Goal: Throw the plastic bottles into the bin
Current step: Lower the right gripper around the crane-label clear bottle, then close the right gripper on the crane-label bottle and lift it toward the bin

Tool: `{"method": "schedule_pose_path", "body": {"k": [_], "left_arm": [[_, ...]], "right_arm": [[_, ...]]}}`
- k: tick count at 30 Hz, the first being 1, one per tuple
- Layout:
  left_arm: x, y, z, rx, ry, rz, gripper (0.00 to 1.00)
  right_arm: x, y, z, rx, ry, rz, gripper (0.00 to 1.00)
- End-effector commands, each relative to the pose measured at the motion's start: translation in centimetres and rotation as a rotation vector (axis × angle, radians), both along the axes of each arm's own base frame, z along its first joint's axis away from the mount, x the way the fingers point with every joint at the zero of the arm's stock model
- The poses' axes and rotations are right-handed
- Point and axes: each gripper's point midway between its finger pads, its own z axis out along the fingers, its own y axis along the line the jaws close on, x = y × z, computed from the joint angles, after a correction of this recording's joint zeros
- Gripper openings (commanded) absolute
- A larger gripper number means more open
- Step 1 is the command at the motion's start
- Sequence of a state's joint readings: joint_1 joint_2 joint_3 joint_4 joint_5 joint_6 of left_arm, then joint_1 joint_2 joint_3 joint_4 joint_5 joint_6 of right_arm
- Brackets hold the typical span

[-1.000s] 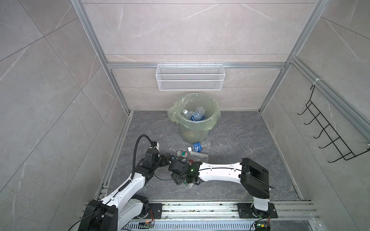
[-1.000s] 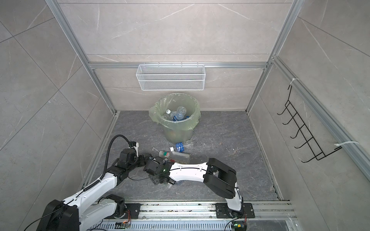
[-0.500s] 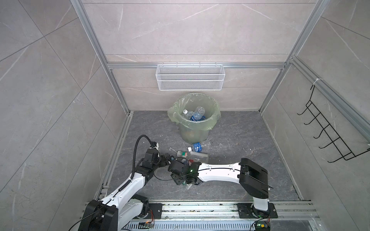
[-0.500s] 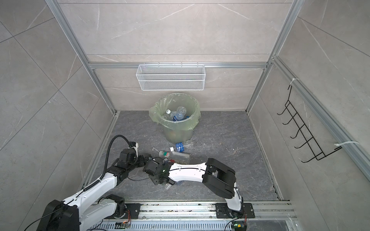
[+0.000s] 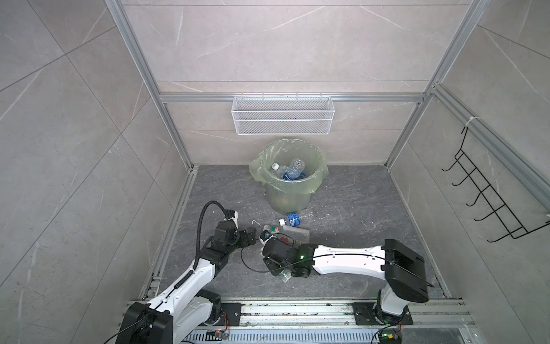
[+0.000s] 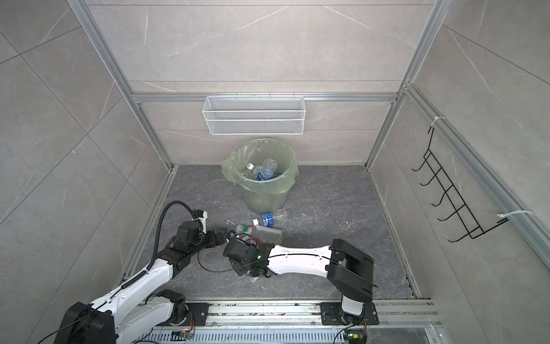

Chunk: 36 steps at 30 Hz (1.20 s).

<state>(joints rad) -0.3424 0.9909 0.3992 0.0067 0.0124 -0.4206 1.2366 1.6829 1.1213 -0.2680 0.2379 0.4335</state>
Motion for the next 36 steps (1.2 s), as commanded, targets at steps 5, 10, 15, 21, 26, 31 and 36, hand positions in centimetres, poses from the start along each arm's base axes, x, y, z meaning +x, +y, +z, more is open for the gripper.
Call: {"method": "schedule_pose_path", "body": {"k": [5,10,15,21,26,31,36], "left_arm": [[0.3,-1.4,1.1,-0.04,-0.038,-0.068,0.99],[0.3,-1.9,1.1,-0.049,-0.033,-0.094,0.99],[0.3,-2.2,1.0,-0.053,-0.03,-0.112,0.99],[0.3,-2.6,1.0,-0.06,-0.028,-0.13,0.99],[0.3,-2.7,0.9,-0.061,-0.026,-0.135,0.99],[0.2,-2.7,0.9,-0.064,-0.025,-0.138,0.99],[0.2,-3.0,0.9,-0.069,-0.021,-0.152,0.99]], "right_arm": [[0.5,-3.2,5.9,0.158,-0.127,-0.072,0.46],[0.8,-7.2,7.5,0.171,-0.196,-0.151,0.46],[1.0,-10.3,8.3,0.164,-0.243,-0.214,0.46],[1.5,-13.7,10.6,0.17,-0.321,-0.295,0.46],[2.5,-15.3,14.4,0.239,-0.361,-0.37,0.48],[5.4,-15.2,20.7,0.326,-0.413,-0.406,0.49],[12.3,-13.4,28.4,0.416,-0.455,-0.418,0.49]]}}
